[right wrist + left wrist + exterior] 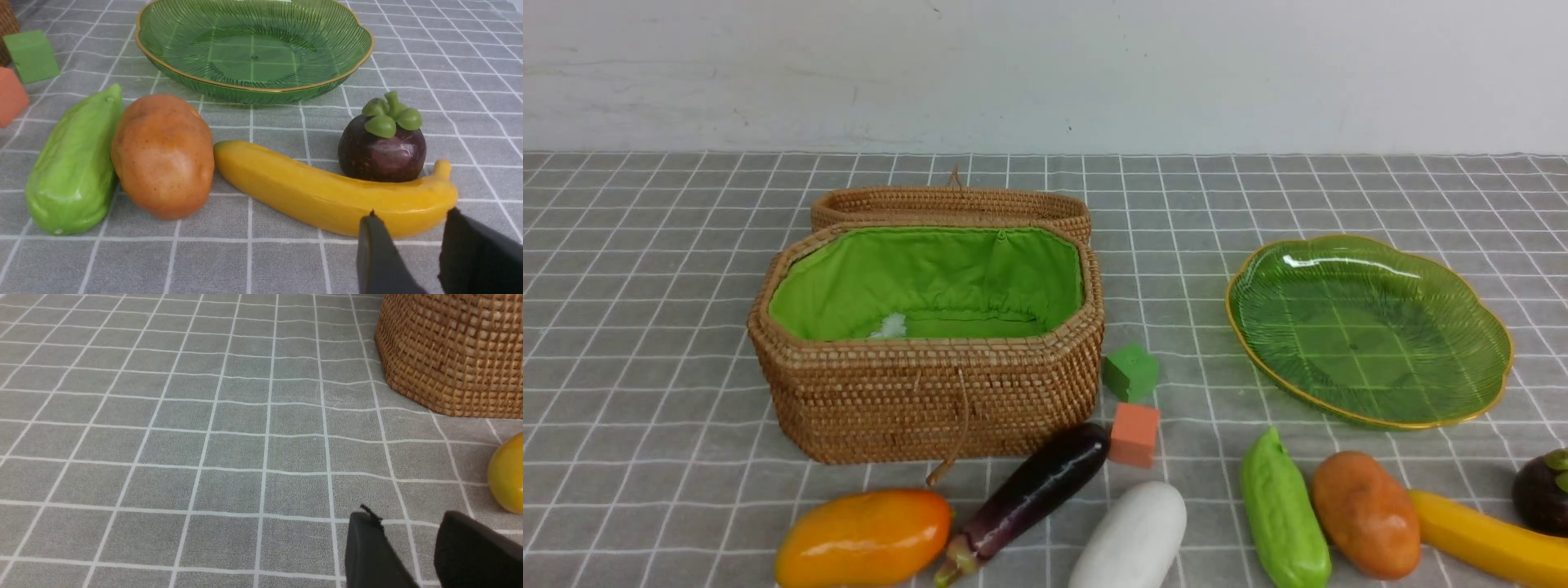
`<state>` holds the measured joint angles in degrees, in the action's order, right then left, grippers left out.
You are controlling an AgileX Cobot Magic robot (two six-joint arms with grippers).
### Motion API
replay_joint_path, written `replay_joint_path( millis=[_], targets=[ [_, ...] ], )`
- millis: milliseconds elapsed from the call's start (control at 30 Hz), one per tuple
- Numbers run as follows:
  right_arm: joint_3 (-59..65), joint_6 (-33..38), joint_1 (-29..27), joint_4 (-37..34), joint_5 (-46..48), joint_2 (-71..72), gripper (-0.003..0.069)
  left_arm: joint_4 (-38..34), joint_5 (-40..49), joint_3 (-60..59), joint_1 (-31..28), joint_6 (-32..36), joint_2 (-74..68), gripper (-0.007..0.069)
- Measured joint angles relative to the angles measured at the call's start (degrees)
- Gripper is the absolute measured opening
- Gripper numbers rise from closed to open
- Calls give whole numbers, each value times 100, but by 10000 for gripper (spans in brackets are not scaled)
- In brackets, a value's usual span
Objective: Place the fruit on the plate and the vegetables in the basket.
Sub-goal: Use the right arm to grab a potato and put it into the left basket
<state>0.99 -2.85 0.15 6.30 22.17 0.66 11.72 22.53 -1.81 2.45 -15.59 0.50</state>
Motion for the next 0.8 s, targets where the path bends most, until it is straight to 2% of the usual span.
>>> replay_joint_path(
  millis=[267, 367, 500, 633, 733, 800],
  targets=[
    [0, -5, 0, 0, -27, 0, 241, 0, 0, 0, 0, 0, 0, 239],
    [48, -35, 0, -85, -404, 0, 241, 0, 0, 0, 0, 0, 0, 239],
    [62, -407, 0, -630, -2095, 0, 241, 0, 0, 0, 0, 0, 0, 239],
    [62, -561, 0, -768, -3563, 0, 241, 0, 0, 0, 0, 0, 0, 239],
    [62, -658, 0, -798, -4037, 0, 241, 0, 0, 0, 0, 0, 0, 239],
    [45, -986, 0, -898, -4491, 0, 241, 0, 0, 0, 0, 0, 0, 239]
  ],
)
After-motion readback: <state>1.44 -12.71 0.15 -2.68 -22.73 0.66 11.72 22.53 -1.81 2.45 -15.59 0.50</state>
